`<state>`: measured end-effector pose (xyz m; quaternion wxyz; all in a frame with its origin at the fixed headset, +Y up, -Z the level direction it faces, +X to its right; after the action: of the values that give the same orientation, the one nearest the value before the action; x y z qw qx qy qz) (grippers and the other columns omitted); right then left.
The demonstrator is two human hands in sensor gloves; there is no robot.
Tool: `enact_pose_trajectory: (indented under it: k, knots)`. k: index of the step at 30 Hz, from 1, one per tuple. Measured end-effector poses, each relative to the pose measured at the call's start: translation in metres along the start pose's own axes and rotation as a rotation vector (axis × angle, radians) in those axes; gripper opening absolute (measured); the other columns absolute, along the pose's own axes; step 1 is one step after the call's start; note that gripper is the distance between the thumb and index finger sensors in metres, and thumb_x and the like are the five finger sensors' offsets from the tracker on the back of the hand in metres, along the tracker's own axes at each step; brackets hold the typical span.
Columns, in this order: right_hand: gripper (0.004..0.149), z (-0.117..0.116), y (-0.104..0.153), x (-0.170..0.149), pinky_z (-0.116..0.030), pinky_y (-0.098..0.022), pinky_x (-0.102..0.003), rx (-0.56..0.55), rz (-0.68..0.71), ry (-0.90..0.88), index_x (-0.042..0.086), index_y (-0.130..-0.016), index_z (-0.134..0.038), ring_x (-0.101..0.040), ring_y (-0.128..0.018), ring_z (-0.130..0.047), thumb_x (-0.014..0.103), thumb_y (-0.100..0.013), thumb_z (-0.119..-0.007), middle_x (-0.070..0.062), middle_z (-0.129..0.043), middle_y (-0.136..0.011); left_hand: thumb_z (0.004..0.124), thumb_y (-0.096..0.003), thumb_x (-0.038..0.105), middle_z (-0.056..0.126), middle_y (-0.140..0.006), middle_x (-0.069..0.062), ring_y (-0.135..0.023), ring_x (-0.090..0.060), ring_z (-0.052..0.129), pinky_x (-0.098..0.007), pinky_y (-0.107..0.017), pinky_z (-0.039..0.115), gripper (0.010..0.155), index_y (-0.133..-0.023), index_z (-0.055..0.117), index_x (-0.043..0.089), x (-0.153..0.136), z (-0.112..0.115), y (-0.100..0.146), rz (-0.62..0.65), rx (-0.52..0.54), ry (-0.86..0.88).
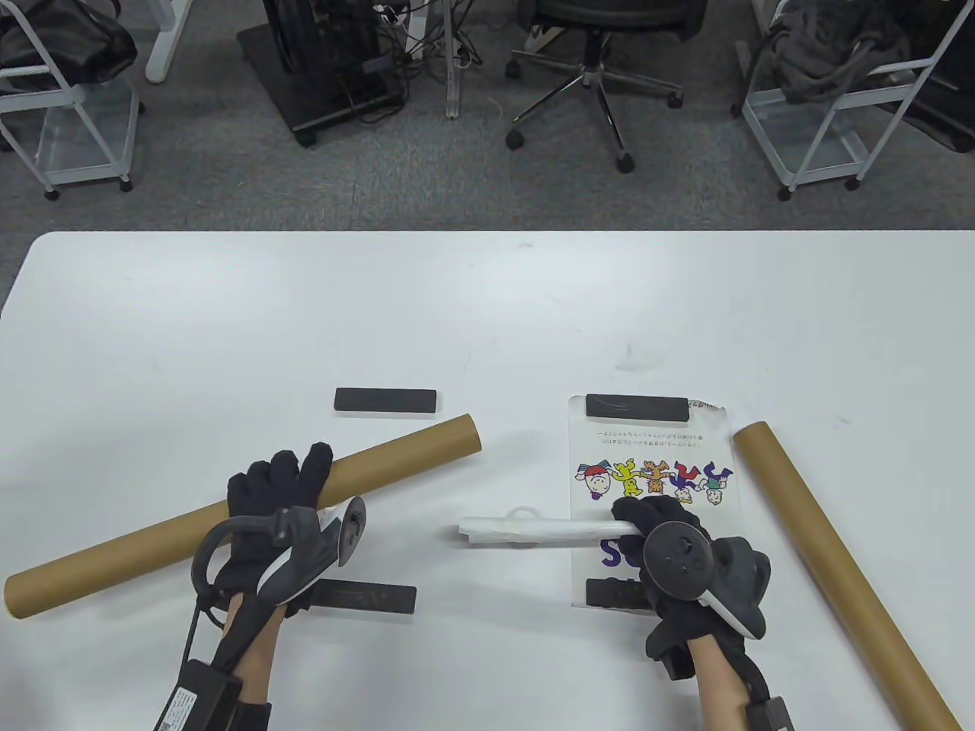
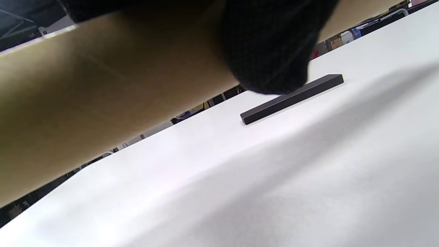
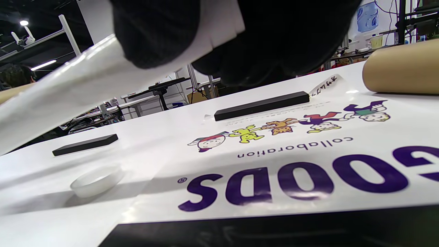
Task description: Roll up posters and store in mailing tubes
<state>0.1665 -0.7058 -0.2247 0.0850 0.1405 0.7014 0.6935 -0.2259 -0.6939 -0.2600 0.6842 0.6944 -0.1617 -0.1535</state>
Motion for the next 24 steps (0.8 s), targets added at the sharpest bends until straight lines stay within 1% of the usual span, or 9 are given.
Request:
enact_pose_trajectory:
  k: [4, 8, 12, 16, 20, 24]
  knots:
    - [0.05, 0.001, 0.0, -0.002, -0.069, -0.067, -0.064, 0.002, 0.004, 0.008, 0.025, -0.095, -0.069, -0.038, -0.08, -0.087, 0.028, -0.045, -0.076, -0.01, -0.077, -0.097, 0.084, -0.0441, 0.034, 0.058, -0.119, -0.007, -0.106, -0.037, 0.071, -0.06, -0.082, 0.062, 0.089, -0.117, 0.033, 0.033, -0.003, -0.002, 0.003, 0.008, 0.033, 0.025]
    - [0.05, 0.008, 0.0, -0.012, -0.067, -0.068, -0.064, -0.02, -0.024, -0.024, 0.025, -0.095, -0.07, -0.037, -0.082, -0.086, 0.028, -0.045, -0.076, -0.01, -0.077, -0.098, 0.084, -0.0432, 0.034, 0.058, -0.118, -0.005, -0.107, -0.035, 0.07, -0.059, -0.082, 0.062, 0.09, -0.116, 0.032, 0.033, -0.005, -0.003, 0.004, 0.011, 0.043, 0.018]
    - [0.05, 0.008, -0.001, -0.021, -0.067, -0.068, -0.063, -0.018, -0.051, -0.042, 0.025, -0.094, -0.07, -0.038, -0.083, -0.086, 0.027, -0.045, -0.076, -0.01, -0.077, -0.098, 0.084, -0.0423, 0.034, 0.058, -0.118, -0.004, -0.107, -0.034, 0.071, -0.058, -0.082, 0.062, 0.09, -0.116, 0.032, 0.035, -0.006, -0.003, 0.004, 0.016, 0.032, 0.012]
    - [0.05, 0.012, -0.001, -0.034, -0.066, -0.068, -0.064, -0.033, -0.082, -0.044, 0.025, -0.094, -0.07, -0.038, -0.083, -0.086, 0.027, -0.045, -0.076, -0.01, -0.077, -0.098, 0.085, -0.0413, 0.034, 0.058, -0.118, -0.002, -0.108, -0.032, 0.071, -0.058, -0.083, 0.063, 0.09, -0.115, 0.033, 0.036, -0.009, 0.003, 0.004, 0.024, 0.013, 0.013]
    - [0.049, 0.019, 0.002, -0.049, -0.066, -0.068, -0.064, -0.063, -0.123, -0.099, 0.024, -0.094, -0.07, -0.038, -0.083, -0.085, 0.026, -0.046, -0.076, -0.011, -0.076, -0.098, 0.085, -0.0408, 0.035, 0.06, -0.118, -0.001, -0.107, -0.031, 0.072, -0.057, -0.083, 0.064, 0.09, -0.115, 0.034, 0.037, -0.008, 0.007, 0.006, 0.065, 0.017, -0.011]
    - [0.05, 0.02, 0.003, -0.054, -0.066, -0.068, -0.064, -0.073, -0.137, -0.128, 0.023, -0.095, -0.07, -0.039, -0.083, -0.085, 0.027, -0.046, -0.076, -0.012, -0.076, -0.098, 0.085, -0.0405, 0.035, 0.06, -0.117, -0.002, -0.107, -0.031, 0.073, -0.057, -0.082, 0.065, 0.09, -0.115, 0.034, 0.038, -0.004, 0.008, 0.006, 0.086, 0.021, -0.018]
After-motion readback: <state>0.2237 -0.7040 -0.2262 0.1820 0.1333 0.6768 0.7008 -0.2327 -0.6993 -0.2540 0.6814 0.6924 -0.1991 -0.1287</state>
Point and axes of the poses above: the tracker on the back of each hand, its own x axis roughly to the thumb side, its own y axis roughly from the fingertips to the wrist, z = x × y, the point moved 5 cm from there along -y, roughly from the wrist to the fingertips
